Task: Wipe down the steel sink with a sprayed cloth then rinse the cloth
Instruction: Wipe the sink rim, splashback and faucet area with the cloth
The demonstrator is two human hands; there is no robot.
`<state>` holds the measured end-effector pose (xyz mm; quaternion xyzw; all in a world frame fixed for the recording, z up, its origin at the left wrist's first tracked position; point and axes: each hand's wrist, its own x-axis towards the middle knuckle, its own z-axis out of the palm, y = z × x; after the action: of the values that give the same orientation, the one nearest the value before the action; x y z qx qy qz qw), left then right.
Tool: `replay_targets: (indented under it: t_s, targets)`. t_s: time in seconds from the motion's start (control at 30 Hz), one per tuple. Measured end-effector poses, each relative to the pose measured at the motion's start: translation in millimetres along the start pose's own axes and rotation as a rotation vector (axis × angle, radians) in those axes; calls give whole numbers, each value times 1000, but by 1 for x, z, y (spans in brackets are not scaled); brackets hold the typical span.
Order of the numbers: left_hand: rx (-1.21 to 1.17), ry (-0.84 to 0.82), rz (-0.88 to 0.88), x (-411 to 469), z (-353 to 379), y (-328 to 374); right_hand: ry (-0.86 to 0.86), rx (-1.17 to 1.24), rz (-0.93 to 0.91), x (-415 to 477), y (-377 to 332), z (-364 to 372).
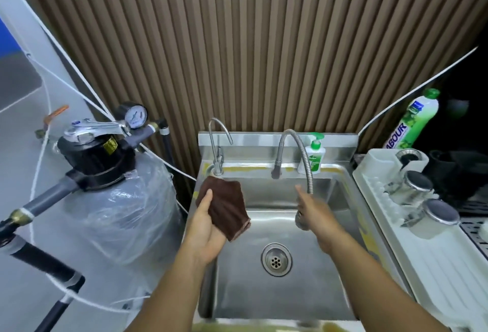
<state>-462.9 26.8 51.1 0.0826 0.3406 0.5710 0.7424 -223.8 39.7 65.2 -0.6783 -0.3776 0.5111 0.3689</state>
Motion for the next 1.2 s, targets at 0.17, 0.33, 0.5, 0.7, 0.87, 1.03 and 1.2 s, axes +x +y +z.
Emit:
replay_targets:
  t_s: [0.17,0.33,0.5,0.7,0.87,1.03,1.2]
  targets:
    - [29,57,-79,27,17,-6,220,78,27,28,-7,-56]
    - [65,93,-83,53,34,-17,304,57,-21,64,-24,-103]
    - [49,171,-59,88,44,-32,390,22,-55,103,-36,-123]
    - [13,240,23,142,58,-42,369,-237,-239,104,-34,-101]
    - [-1,418,93,193,76,-36,266,-349,-267,127,-9,-84]
    - [115,644,328,243,107,-11,152,-444,-261,150,-13,-53]
    - [397,846,605,302,107,29,35,-490,-274,166,-11,-18]
